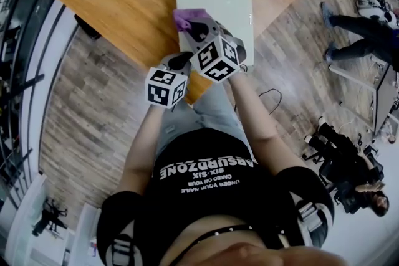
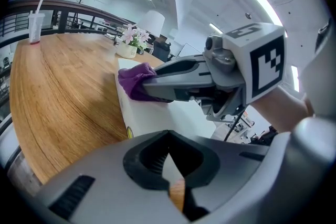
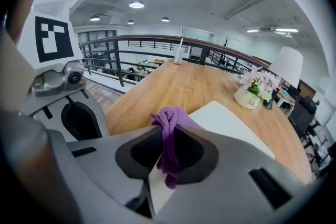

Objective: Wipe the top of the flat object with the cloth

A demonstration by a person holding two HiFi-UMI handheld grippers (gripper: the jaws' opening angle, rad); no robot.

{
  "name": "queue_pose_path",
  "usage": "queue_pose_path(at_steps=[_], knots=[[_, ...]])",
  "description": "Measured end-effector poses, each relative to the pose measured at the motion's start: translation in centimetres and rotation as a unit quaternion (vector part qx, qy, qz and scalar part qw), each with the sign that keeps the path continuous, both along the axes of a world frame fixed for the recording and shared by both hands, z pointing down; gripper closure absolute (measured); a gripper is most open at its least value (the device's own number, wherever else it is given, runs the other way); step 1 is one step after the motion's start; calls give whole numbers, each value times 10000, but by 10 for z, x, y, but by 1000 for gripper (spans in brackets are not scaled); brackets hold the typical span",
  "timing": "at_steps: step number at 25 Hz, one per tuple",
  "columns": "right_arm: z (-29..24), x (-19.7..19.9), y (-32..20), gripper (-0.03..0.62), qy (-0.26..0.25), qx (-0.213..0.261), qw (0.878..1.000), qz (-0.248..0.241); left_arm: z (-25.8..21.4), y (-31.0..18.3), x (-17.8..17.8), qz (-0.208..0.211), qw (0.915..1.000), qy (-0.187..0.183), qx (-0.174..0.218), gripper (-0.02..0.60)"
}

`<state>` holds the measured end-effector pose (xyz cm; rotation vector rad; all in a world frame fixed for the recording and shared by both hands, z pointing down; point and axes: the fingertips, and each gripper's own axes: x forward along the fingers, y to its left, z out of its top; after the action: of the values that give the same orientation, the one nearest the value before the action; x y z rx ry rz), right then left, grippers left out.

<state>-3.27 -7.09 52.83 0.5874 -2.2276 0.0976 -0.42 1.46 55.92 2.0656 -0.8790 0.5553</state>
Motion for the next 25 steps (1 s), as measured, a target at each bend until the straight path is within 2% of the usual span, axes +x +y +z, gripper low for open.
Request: queue_pose_path(at_steps=[6,11,25], knots=[[2,4,1,531,62,29,10000,-47,1,1,-2,35,10000,-48,41,565],[2,15,0,531,107,31,9999,20,2,0,-6,-99,9999,12,23,564],[8,75,-11,531,281,27,9976,636,5,0,-7,-79,9999,-88,73,564]])
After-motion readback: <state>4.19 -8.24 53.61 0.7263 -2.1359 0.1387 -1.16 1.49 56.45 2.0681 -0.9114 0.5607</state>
